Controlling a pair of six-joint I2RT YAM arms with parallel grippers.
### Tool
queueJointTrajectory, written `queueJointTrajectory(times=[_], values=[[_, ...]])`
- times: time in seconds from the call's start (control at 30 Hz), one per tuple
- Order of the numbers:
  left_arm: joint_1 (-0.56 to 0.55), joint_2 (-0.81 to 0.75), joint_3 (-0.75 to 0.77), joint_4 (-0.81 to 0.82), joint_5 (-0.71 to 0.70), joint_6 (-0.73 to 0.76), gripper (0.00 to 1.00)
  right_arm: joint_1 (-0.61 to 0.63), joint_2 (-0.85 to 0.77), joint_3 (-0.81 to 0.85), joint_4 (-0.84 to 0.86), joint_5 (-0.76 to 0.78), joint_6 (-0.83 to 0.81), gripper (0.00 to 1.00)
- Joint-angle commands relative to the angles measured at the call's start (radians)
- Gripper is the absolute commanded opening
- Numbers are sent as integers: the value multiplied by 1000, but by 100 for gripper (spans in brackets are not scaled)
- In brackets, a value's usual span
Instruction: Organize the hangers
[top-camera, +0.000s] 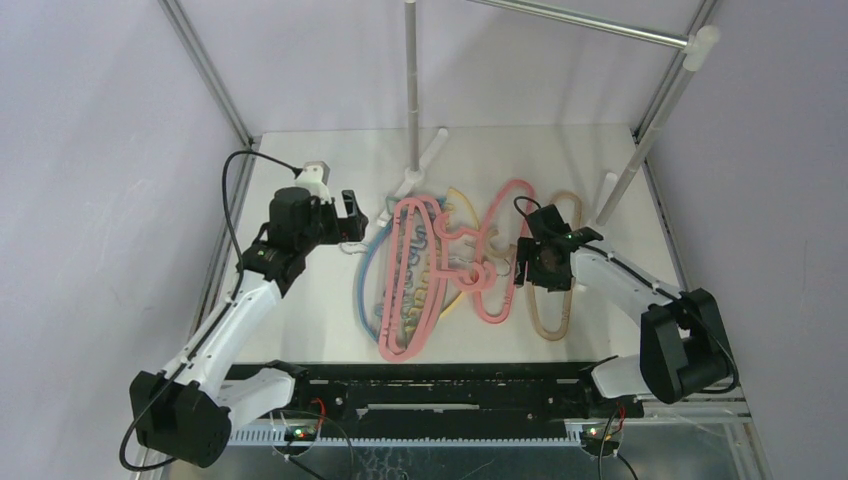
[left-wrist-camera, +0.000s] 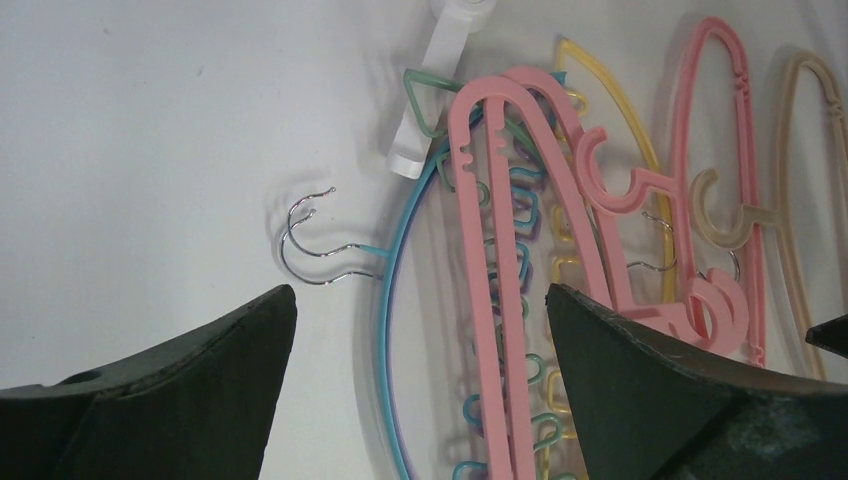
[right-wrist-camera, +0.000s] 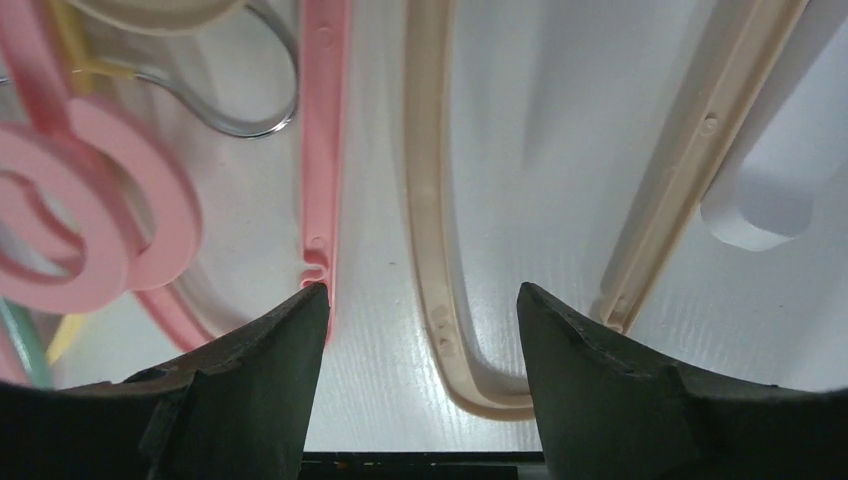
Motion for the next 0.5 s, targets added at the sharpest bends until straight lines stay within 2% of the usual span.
queueJointTrajectory(times=[0.0, 0.4, 0.47], values=[[-5, -51, -33, 38, -25, 11, 100, -4, 52, -4, 15, 29, 20, 76], [-4, -124, -102, 38, -73, 11, 99, -2, 97, -63, 59, 65, 31, 62], [-4, -125, -101, 38, -84, 11, 100, -3, 105, -63, 64, 58, 29, 55]])
